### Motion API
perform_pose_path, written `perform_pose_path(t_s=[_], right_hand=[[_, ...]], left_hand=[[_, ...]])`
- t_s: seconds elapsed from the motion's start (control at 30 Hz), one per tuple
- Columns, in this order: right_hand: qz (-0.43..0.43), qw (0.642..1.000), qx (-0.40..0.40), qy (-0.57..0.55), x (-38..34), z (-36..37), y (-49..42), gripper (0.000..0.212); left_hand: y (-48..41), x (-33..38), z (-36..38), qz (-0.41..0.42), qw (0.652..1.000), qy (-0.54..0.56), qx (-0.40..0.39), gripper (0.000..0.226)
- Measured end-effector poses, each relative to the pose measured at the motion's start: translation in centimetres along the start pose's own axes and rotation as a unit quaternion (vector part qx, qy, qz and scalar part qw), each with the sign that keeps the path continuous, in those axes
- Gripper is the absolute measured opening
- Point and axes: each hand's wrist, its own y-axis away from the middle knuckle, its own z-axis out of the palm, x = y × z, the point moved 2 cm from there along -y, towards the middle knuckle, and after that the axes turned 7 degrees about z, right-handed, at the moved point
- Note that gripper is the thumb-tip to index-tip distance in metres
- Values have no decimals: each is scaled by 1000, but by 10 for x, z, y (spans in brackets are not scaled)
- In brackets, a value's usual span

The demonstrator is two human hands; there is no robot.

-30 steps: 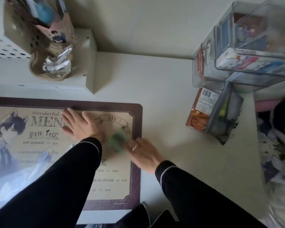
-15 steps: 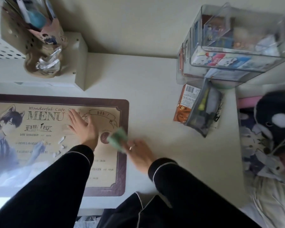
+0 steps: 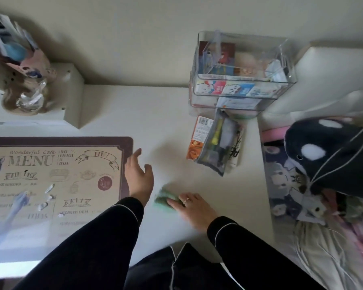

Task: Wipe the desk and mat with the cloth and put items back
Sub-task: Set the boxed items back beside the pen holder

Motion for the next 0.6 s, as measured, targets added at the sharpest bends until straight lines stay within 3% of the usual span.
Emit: perform_pose_path(t_s=[0.07,0.13,0.23,0.33,0.43,0.6], right_hand=[[7,992,39,-120,21,-8,22,42],[83,948,127,-279,47,-25,38,31],[276,802,280,-450,117,-53,49,17],[403,711,229,-528,169,-73,29,26],[413,624,166,-642,186,-84,-2,24],[448,602,155,-642,187,-88,-22,34]], left_hand=[[-1,17,23,2,998,41,-44,44],[-4,24,40,-15,992,74,-98,37],[-11,43,71,-37,980,86,-174,37],[-21,63,101,-96,961,95,-240,73],[-35,78,122,-149,942,127,-273,104],[-56,84,145,-122,939,-44,-319,113]])
